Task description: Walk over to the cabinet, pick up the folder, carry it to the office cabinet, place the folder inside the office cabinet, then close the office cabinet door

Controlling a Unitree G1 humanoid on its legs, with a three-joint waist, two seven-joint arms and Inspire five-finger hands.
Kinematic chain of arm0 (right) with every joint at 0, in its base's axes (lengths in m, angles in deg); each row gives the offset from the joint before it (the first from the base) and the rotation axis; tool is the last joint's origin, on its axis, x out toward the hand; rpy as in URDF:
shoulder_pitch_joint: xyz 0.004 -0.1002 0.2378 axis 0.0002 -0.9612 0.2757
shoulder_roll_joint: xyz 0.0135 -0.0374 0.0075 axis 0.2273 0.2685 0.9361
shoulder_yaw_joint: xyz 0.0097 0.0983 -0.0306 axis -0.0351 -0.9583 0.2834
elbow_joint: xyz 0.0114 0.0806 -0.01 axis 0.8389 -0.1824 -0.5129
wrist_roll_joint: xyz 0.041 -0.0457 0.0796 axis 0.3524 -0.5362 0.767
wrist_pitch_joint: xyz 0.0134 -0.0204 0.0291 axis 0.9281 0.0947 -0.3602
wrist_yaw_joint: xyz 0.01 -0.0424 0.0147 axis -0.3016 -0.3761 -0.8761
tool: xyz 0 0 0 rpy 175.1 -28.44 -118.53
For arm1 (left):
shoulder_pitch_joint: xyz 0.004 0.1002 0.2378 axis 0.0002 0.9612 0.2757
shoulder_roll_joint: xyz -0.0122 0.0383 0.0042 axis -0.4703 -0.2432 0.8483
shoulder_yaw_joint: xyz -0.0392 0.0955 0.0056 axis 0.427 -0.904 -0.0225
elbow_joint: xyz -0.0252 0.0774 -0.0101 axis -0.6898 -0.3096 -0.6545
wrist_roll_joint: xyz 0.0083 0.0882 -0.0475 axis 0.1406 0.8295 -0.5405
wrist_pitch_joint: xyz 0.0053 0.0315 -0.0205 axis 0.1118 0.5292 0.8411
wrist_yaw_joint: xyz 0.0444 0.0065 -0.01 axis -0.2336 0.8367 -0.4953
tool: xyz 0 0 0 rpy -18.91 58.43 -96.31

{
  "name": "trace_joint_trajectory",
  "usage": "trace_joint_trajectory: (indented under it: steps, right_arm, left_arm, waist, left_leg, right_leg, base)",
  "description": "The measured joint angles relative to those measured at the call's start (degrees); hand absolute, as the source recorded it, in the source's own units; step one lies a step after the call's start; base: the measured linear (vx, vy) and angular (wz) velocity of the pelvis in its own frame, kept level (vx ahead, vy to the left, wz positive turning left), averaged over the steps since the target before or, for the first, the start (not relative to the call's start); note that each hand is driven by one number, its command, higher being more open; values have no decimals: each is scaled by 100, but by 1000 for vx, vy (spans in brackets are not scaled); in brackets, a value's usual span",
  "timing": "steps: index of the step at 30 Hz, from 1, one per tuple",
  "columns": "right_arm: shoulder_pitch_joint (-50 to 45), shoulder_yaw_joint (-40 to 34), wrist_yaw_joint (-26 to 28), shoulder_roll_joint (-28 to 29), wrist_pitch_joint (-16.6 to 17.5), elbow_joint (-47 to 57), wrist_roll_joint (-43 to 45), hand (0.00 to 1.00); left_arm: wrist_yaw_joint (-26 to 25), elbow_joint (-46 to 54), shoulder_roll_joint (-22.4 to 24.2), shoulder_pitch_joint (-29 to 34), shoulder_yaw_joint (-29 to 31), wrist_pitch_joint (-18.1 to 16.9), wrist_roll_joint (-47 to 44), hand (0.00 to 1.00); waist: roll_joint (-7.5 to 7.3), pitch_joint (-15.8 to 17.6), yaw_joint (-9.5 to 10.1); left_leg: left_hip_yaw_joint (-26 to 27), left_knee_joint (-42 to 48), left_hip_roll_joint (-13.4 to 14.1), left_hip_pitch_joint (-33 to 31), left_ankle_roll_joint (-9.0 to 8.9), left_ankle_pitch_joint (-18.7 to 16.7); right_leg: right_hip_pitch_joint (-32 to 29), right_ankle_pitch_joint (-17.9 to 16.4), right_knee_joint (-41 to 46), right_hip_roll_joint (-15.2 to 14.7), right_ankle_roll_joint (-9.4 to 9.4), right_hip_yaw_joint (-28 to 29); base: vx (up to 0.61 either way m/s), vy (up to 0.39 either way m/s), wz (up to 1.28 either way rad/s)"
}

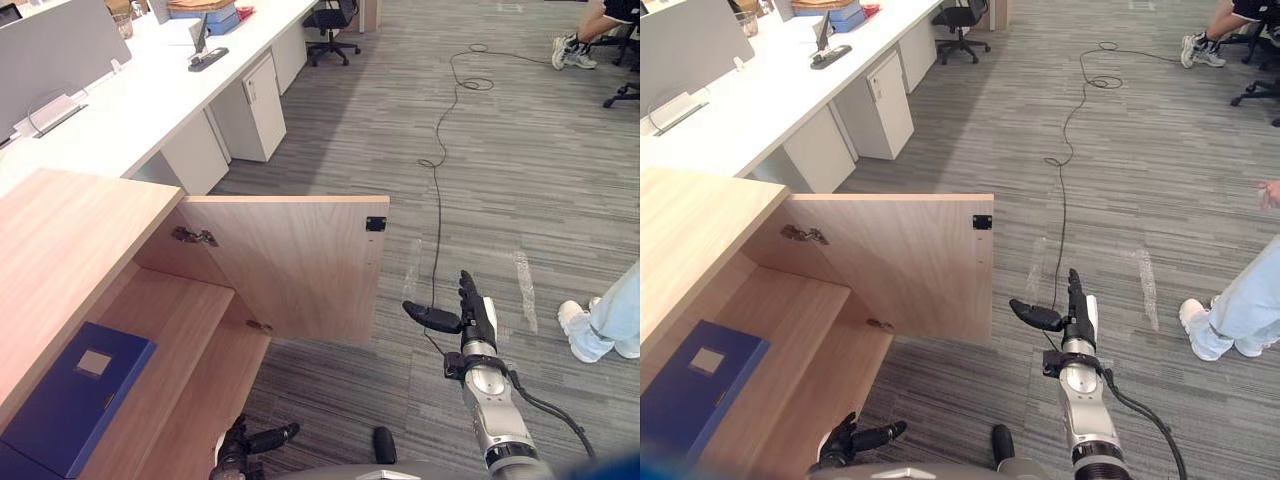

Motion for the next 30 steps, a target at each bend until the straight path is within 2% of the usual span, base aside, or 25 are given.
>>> trace_joint_trajectory:
  steps: [1, 3, 6, 9, 19, 25, 30]
  right_arm:
    - [43, 58, 11, -3, 0, -58, -3, 100]
    - [75, 167, 31, -17, 1, -57, -34, 100]
    - [154, 431, 85, -219, 1, -57, -238, 100]
    - [748, 830, 121, -507, 1, -327, -274, 100]
    - [2632, 1026, 70, -596, 11, -2384, -216, 100]
    - [3262, 997, -37, -629, -19, -3091, 28, 100]
    - [3722, 992, -68, -655, -22, -3417, 27, 100]
  left_arm:
    - [-3, 0, -47, 2, -1, 3, -3, 100]
    - [-3, -5, -126, 1, -50, 4, -1, 100]
    - [5, -7, -180, 1, -152, 3, 8, 100]
    - [13, -17, -192, -9, -154, 3, 13, 100]
    - [-20, -115, -270, -50, -104, 5, 49, 100]
    - [-35, -133, -311, 3, -150, 5, 121, 100]
    - [-99, -130, -326, -4, -415, -49, 128, 100]
  waist:
    - [-113, 5, 2]
    - [-166, 21, -10]
    - [-181, 12, -8]
    - [-172, 17, 4]
    - [-46, 128, 393]
    - [-21, 343, 465]
    - [98, 503, 543]
  left_leg:
    - [35, -28, -37, -25, 15, -12]
    - [55, -17, -44, -31, 14, -17]
    - [51, -10, -42, -39, 10, -19]
    - [-17, 31, -33, -115, 1, -14]
    - [-322, -36, -33, -130, -28, 91]
    - [-542, -80, -91, -182, -34, 204]
    - [-688, -87, -132, -315, -51, 270]
  right_leg:
    - [20, 100, -143, -38, 39, 56]
    - [16, 121, -154, -44, 51, 72]
    - [8, 131, -161, -44, 61, 68]
    - [-30, 142, -169, -65, 59, 14]
    - [23, 141, -152, -90, 3, -282]
    - [56, 134, -155, -182, -2, -485]
    - [-26, 129, -154, -217, 28, -613]
  base:
    - [-49, 65, -16]
    - [-35, 33, -11]
    - [0, 0, 0]
    - [-2, 13, 8]
    - [22, 9, 16]
    - [-5, 17, 21]
    - [-28, 0, 15]
